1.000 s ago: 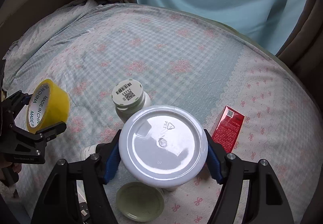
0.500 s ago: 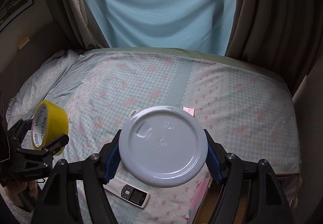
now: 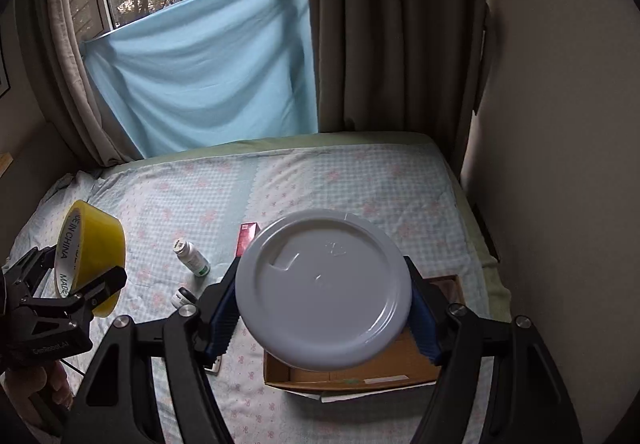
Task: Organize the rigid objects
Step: 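Carry the tape roll and white jar over the cardboard box with both tools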
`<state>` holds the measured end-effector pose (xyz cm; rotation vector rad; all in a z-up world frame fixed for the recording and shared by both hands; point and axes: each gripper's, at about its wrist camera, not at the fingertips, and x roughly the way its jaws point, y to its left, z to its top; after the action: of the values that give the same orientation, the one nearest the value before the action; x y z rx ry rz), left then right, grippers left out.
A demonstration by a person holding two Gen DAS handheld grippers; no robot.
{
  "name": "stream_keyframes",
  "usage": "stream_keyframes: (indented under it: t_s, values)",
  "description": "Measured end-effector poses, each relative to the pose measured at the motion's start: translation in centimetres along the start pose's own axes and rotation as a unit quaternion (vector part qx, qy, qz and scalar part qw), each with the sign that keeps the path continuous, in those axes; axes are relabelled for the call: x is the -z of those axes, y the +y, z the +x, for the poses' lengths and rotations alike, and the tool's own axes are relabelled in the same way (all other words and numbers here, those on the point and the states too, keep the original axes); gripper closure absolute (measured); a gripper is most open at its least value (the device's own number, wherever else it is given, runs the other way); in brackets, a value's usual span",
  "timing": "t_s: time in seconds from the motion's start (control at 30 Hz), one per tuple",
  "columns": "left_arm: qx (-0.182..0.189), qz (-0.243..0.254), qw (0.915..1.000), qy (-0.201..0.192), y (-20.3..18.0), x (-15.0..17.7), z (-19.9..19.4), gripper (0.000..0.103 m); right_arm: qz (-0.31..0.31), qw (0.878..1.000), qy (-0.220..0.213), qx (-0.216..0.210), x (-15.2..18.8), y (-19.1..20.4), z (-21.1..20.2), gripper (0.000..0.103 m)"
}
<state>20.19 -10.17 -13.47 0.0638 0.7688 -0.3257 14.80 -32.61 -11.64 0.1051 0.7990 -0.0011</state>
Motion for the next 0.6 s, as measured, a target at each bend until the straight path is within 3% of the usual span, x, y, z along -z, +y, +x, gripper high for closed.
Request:
stream_keyframes:
  t_s: [0.3, 0.6]
  values:
    - [0.061, 0.054, 0.9960, 0.037, -10.1, -0.4, 4.8, 0.005, 0.033, 0.998, 0.010, 0.044, 1.3, -8.0, -0.4, 0.035]
    - [0.072, 0.084, 0.9882, 0.106, -14.5, 1.9, 11.9, 0.005, 0.053, 0.996, 0.049, 0.046, 2.6, -12.3, 5.3, 0.035]
